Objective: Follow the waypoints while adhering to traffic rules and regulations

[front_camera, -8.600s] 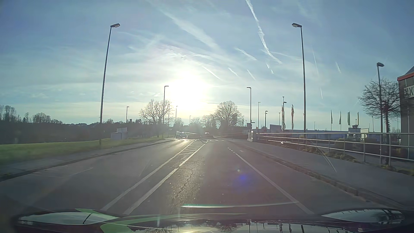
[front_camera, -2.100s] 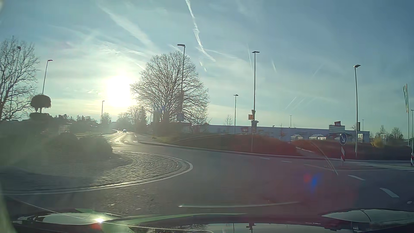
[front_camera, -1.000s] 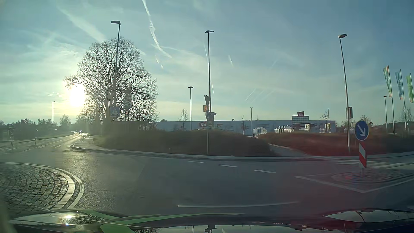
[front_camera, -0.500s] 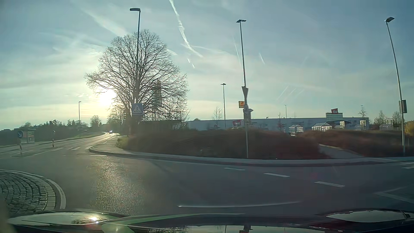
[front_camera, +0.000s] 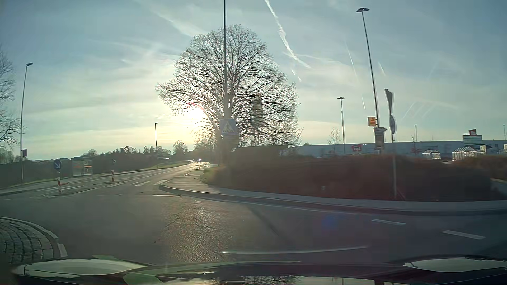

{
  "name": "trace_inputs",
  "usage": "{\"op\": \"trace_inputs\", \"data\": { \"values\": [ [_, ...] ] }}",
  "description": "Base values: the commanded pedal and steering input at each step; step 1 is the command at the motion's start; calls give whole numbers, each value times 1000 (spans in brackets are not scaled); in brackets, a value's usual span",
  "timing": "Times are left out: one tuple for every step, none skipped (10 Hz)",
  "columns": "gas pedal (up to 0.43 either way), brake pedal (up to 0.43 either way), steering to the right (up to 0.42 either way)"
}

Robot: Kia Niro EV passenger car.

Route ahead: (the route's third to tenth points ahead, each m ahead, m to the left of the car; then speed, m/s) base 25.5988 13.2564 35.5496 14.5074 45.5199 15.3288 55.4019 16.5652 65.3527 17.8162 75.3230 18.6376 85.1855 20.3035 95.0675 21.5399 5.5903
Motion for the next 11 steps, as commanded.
{"op": "trace_inputs", "data": {
  "values": [
    [110,0,-398],
    [110,0,-398],
    [110,0,-394],
    [110,0,-391],
    [110,0,-385],
    [110,0,-369],
    [110,0,-350],
    [110,0,-317],
    [110,0,-279],
    [110,0,-238],
    [110,0,-191]
  ]
}}
